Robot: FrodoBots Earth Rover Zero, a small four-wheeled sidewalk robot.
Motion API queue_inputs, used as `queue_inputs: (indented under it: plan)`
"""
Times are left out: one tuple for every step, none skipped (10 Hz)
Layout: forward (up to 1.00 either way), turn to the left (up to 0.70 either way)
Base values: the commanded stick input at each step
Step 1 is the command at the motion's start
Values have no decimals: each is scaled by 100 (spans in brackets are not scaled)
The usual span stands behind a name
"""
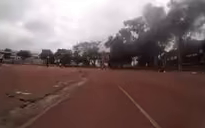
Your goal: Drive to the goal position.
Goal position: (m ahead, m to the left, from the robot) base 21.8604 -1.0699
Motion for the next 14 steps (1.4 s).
queue_inputs:
  plan:
    - [70,0]
    - [70,2]
    - [70,3]
    - [70,1]
    - [70,3]
    - [70,9]
    - [70,2]
    - [70,-13]
    - [70,-31]
    - [70,-13]
    - [70,11]
    - [70,7]
    - [70,3]
    - [70,0]
